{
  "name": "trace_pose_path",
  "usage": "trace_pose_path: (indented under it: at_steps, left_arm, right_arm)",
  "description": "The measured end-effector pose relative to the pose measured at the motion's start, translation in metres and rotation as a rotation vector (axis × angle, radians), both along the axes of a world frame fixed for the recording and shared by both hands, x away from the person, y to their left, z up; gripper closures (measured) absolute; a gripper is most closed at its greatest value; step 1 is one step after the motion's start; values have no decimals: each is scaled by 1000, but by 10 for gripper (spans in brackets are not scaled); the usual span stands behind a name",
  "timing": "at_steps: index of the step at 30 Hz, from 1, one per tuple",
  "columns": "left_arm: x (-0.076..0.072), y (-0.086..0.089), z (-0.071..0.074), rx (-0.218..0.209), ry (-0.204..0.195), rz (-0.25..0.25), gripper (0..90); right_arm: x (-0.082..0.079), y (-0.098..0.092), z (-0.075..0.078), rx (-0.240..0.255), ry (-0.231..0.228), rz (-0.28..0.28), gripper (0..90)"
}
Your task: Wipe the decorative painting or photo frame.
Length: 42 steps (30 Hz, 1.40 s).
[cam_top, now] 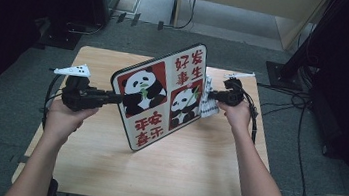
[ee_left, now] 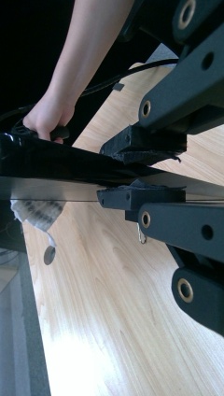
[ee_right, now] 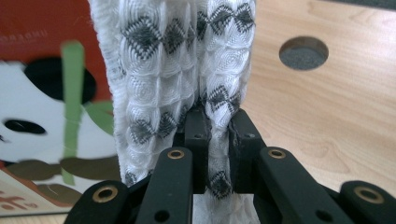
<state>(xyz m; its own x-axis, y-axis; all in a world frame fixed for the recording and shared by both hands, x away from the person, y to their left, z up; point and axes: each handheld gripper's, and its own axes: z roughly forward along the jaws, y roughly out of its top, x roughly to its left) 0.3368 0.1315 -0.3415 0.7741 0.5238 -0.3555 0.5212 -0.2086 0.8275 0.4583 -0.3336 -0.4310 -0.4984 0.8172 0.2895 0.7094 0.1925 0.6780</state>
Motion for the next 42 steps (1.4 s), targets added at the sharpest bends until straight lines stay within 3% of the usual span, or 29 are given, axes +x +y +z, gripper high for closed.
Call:
trace_pose_path:
  at_steps: [4,22,28,34,42]
  left_arm:
    - [0,-1,0,7,-4,2,783]
    - [0,-2,-1,13,3,15,782]
    - [0,-2,-1,15,3,12,781]
    - [0,-2,-2,17,4,12,779]
    - [0,-2,-2,19,4,14,779]
  right_arm:
    - [-2,-2,-9,13,19,-10,815]
    - [-14,-9,-28,16,-2,-1,815]
    - [-13,-10,-40,-9,35,12,815]
    - [-13,-12,-43,-6,42,5,814]
    - [-13,-21,-37,-9,33,-15,815]
